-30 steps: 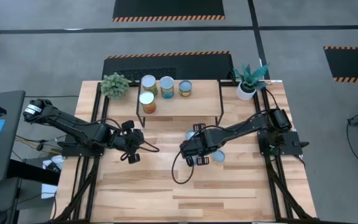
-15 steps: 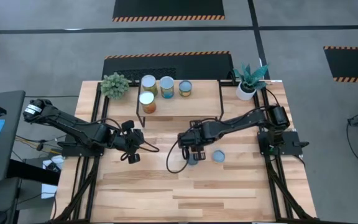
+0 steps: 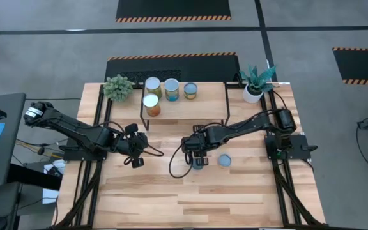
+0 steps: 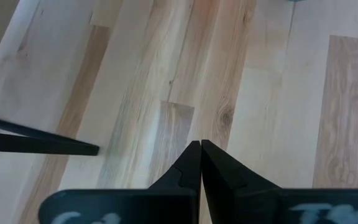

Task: Pick and place cans onto a shelf
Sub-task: Put the canned meatballs on the shelf

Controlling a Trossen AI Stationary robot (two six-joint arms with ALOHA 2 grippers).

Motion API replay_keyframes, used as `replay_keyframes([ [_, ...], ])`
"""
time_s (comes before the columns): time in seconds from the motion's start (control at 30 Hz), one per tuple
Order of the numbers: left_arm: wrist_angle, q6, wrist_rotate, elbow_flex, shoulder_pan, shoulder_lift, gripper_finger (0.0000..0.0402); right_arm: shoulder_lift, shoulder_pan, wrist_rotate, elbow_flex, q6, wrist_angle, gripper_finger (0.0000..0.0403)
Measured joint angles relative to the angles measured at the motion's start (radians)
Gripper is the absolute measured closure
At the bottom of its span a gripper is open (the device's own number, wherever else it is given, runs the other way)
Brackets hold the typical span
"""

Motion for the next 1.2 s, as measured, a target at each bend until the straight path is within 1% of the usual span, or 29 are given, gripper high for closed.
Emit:
replay_keyframes([
  [0.13,0.000,-0.001,0.000,0.000,0.000,0.000,0.0401,0.031,-0.005,-0.013,0.001,0.001,0.004,0.0223],
  [0.3,0.000,-0.001,0.000,0.000,0.000,0.000,0.0401,0.034,-0.011,-0.011,0.003,0.001,0.004,0.0223],
  [0.43,0.001,0.000,0.000,0.000,0.000,0.000,0.0401,0.035,-0.011,-0.007,0.002,0.006,0.003,0.0238],
  [0.57,0.001,0.000,0.000,0.000,0.000,0.000,0.0401,0.035,-0.011,-0.006,0.002,0.032,-0.003,0.0282],
  [0.77,0.002,0.004,0.000,0.000,0.000,0.000,0.0401,0.035,-0.002,-0.006,0.002,0.065,0.008,0.0377],
  [0.8,0.003,0.004,0.000,0.000,0.000,0.000,0.0401,0.035,0.001,-0.006,0.002,0.068,0.011,0.0387],
  [0.87,0.002,0.006,0.000,0.000,0.000,0.000,0.0401,0.035,0.006,-0.006,0.003,0.070,0.013,0.0391],
  [0.97,0.002,0.007,0.000,0.000,0.000,0.000,0.0401,0.039,0.015,0.005,0.019,0.077,-0.003,0.0383],
  [1.1,0.002,0.007,0.000,0.000,0.000,0.000,0.0401,0.033,0.033,0.023,0.057,0.068,-0.056,0.0396],
  [1.2,0.003,0.007,0.000,0.000,0.000,0.000,0.0401,0.007,0.046,0.030,0.087,0.064,-0.065,0.0395],
])
